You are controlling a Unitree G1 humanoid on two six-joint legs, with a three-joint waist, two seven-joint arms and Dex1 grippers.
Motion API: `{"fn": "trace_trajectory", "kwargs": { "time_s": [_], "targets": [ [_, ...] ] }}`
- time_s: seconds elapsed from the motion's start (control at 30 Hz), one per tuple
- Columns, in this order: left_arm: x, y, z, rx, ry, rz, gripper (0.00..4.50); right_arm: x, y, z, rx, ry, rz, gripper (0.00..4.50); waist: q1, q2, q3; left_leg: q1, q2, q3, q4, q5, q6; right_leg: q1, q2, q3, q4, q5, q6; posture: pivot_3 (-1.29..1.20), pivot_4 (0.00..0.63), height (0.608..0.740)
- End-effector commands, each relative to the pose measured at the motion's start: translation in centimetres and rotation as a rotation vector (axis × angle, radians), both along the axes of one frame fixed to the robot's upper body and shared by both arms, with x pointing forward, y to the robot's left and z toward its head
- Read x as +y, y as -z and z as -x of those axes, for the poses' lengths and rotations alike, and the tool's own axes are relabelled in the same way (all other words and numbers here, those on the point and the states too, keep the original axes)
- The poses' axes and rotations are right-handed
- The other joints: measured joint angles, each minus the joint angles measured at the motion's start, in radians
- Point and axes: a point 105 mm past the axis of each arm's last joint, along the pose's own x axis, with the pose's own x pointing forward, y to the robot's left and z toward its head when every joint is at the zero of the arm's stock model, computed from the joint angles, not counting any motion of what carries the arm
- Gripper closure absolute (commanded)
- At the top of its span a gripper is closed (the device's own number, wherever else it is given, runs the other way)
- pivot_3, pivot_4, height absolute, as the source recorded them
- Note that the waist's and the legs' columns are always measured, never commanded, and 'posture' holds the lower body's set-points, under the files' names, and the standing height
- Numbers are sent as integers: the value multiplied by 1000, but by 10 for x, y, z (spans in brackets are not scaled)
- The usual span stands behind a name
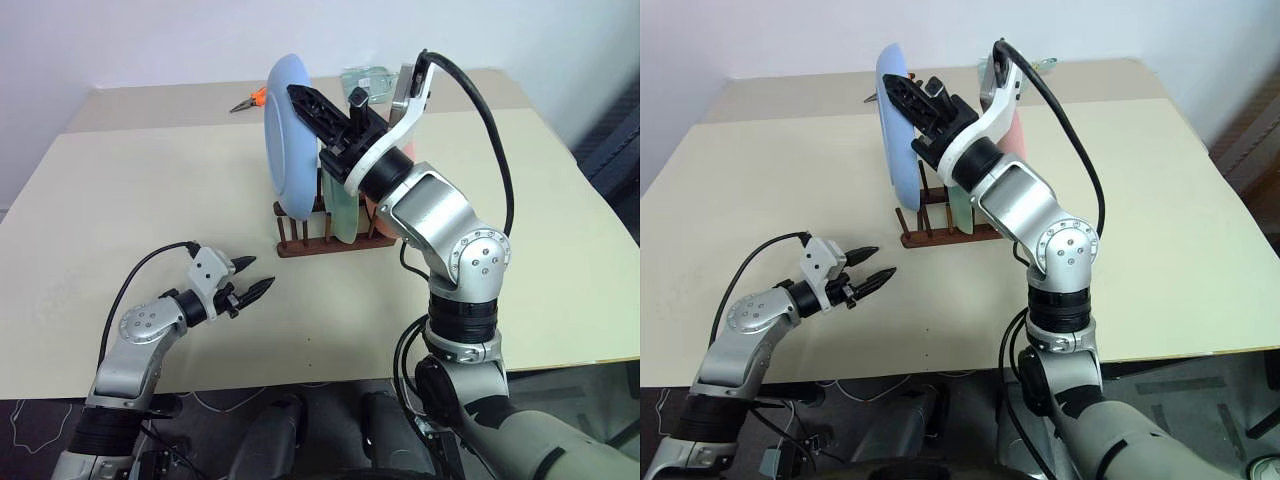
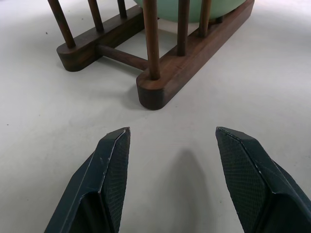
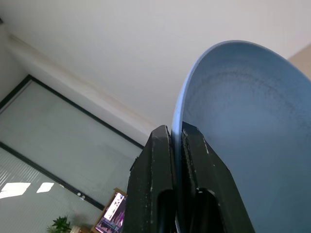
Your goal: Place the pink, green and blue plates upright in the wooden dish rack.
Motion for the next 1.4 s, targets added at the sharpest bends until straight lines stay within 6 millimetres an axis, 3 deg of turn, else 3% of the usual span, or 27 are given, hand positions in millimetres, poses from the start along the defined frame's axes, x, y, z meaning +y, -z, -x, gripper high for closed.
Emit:
{"fn": "trace_trajectory", "kwargs": {
  "time_s": [0.03, 0.17, 0.2, 0.33, 0.47, 0.63, 0.77, 0.87, 0.93, 0.97, 1.07, 1.23, 1.4],
  "targets": [
    [-4, -11, 2, -42, 18, 1, 1629, 1, 3, -6, 28, 34, 9, 4454, 0, 0, 0, 0, 0, 0, 0, 0, 0, 0, 0, 0, 0, 0, 0, 0, 150, 738],
    [-5, -12, 2, -42, 21, 3, 1629, -2, 11, -20, 61, 102, 46, 4454, 0, 0, 0, 0, 0, 0, 0, 0, 0, 0, 0, 0, 0, 0, 0, 0, 150, 738],
    [-5, -12, 2, -43, 22, 4, 1629, -2, 11, -21, 52, 109, 59, 4158, 0, 0, 0, 0, 0, 0, 0, 0, -1, 0, 0, 0, 0, 0, 0, 0, 150, 738],
    [-7, -14, 2, -46, 26, 8, 1629, 1, 3, -19, -62, 126, 138, 2605, 0, 0, 0, 0, 0, 0, -1, 0, -1, 0, 0, 0, 0, 0, 0, 0, 150, 738],
    [-8, -15, 3, -47, 28, 11, 1629, 7, -14, -6, -261, 131, 241, 571, -1, 0, 0, 0, 0, 0, -1, 0, -1, -1, 1, 0, 0, 0, 0, 0, 150, 738],
    [-10, -15, 4, -45, 27, 13, 1629, 2, -40, 14, -616, 179, 405, 571, 0, 0, 0, 0, 0, 0, -1, 0, -1, 0, 0, -1, 0, 0, 0, 0, 150, 738],
    [-10, -15, 5, -47, 19, 13, 1629, -37, -57, 14, -821, 319, 520, 571, 6, -1, 0, 0, 0, 0, 0, 0, -1, 1, 0, -1, -2, 0, 0, 0, 150, 738],
    [-10, -15, 6, -45, 16, 14, 1629, -76, -54, 5, -843, 410, 625, 571, 8, -2, 0, 0, 0, 1, 0, 0, -1, 2, -1, -1, -3, 0, 0, 0, 150, 738],
    [-9, -14, 6, -44, 16, 14, 1629, -86, -51, 4, -850, 416, 661, 571, 6, -1, 1, 0, 0, 1, 0, 0, 0, 2, -1, -2, -3, 0, 0, 0, 150, 738],
    [-11, -14, 7, -43, 18, 14, 1629, -92, -46, 5, -858, 416, 701, 805, 3, -1, 1, 0, 0, 1, 0, 0, 0, 2, -1, -2, -3, 0, 0, 0, 150, 738],
    [-21, -13, 10, -28, 77, 27, 1629, -123, 5, 26, -879, 283, 1079, 1876, 25, -2, 0, -1, 1, 0, -1, 0, -1, 2, -1, -3, -3, 0, 0, 0, 150, 738],
    [-51, -18, 20, -14, 214, 57, 1629, -140, 52, 43, -849, 143, 1360, 4456, 24, -1, 1, -2, 1, 3, 1, 0, 0, 2, -3, -2, -5, -1, 1, 0, 150, 738],
    [-71, -31, 26, -33, 297, 85, 1629, -146, 80, 40, -798, 120, 1484, 4456, 25, -2, 1, -2, 4, 4, 5, -1, 0, 3, -2, -3, -6, -2, -3, 0, 150, 738]
  ]
}}
